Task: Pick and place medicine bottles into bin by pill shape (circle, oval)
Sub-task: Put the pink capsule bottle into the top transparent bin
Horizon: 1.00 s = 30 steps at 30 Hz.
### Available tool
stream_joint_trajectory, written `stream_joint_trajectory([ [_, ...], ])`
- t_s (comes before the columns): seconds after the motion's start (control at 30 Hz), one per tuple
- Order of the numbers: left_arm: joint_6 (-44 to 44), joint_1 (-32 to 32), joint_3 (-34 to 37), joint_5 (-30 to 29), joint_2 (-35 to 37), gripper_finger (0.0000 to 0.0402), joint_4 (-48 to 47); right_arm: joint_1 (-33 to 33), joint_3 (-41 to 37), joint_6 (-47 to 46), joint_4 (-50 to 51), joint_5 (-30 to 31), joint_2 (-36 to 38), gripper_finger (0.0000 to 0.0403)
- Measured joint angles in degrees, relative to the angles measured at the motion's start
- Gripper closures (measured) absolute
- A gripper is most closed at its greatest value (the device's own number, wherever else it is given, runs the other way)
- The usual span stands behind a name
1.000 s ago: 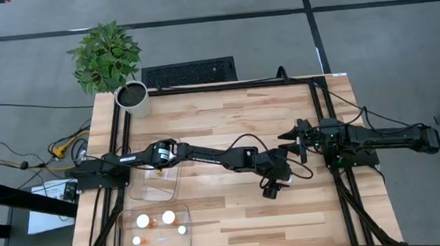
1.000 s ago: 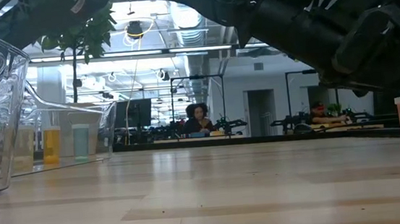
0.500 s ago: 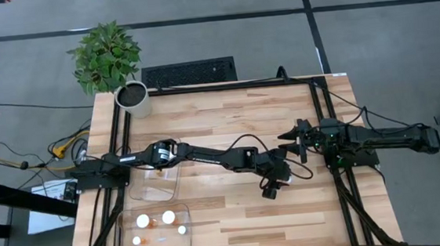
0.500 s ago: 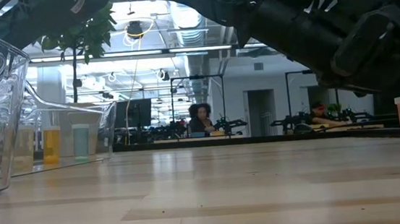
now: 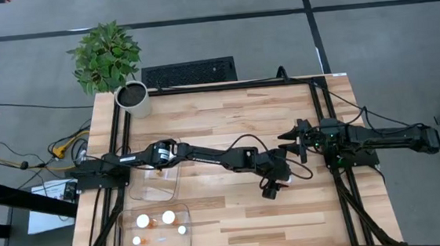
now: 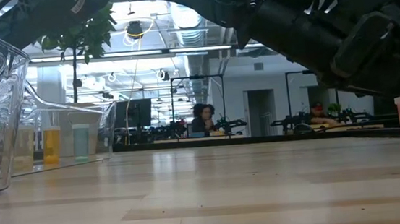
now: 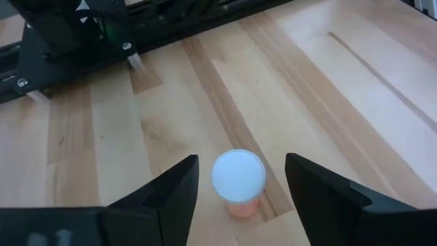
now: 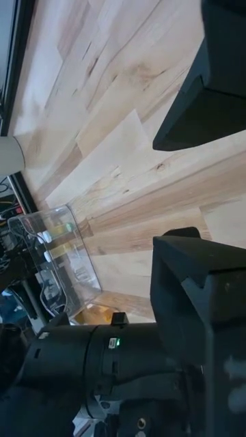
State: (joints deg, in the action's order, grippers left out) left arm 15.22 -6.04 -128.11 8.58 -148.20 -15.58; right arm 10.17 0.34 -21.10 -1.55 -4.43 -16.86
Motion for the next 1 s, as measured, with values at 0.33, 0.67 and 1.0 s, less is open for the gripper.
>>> stream_joint_trajectory([
  [0.33, -0.86, 0.04, -0.03, 0.22, -0.52, 0.0191, 0.55, -0.02, 0.01, 0.02, 0.13, -0.02, 0.0, 0.0178],
  [0.67, -1.37, -0.13, -1.57, 0.01, -2.91, 0.0191, 0.97, -0.02, 0.0, 0.17, 0.21, -0.04, 0.0, 0.0178],
  [1.0, 0.18, 0.2, -6.58, 0.15, -2.75, 0.0191, -4.15, 0.0, 0.02, 0.17, 0.23, -0.03, 0.0, 0.0178],
])
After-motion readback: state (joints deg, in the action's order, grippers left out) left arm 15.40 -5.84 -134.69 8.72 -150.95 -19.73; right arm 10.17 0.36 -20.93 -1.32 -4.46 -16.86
